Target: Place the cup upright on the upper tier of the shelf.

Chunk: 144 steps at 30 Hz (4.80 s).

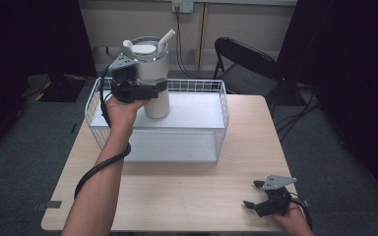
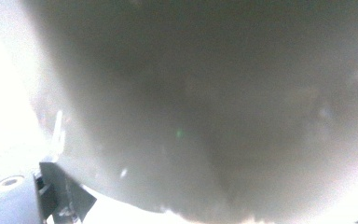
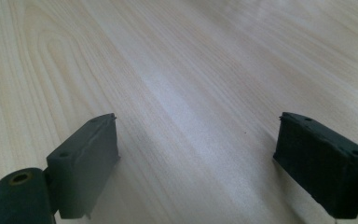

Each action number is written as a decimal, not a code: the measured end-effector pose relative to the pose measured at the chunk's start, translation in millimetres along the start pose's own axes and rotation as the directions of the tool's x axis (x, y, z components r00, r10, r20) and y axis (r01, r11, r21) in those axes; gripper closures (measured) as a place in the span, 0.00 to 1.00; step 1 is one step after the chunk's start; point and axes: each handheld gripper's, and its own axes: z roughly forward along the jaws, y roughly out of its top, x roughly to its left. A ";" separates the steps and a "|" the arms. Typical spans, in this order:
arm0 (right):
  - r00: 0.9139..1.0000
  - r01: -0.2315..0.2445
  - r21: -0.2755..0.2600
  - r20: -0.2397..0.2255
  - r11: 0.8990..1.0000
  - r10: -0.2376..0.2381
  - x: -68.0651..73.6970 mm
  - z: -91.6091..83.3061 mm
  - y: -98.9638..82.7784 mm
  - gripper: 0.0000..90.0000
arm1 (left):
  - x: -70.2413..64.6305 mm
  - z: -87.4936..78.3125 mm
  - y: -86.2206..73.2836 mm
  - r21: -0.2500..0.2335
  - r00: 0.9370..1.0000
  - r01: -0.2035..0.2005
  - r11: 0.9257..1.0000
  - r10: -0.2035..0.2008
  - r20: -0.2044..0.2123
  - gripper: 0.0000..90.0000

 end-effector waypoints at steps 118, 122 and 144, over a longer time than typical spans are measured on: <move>1.000 0.002 0.000 0.002 1.000 -0.002 0.3 0.2 0.0 0.14 | -5.4 -40.0 -41.7 0.099 0.997 -0.047 0.994 0.040 0.070 0.17; 1.000 -0.001 0.002 0.001 1.000 0.001 0.5 0.2 0.0 0.14 | -7.9 -46.1 -44.6 0.106 0.995 -0.057 0.993 0.048 0.084 0.17; 1.000 0.001 0.003 0.001 1.000 -0.001 0.4 0.1 -0.1 0.14 | -15.8 -69.9 -71.0 0.128 0.991 -0.060 0.990 0.044 0.126 0.18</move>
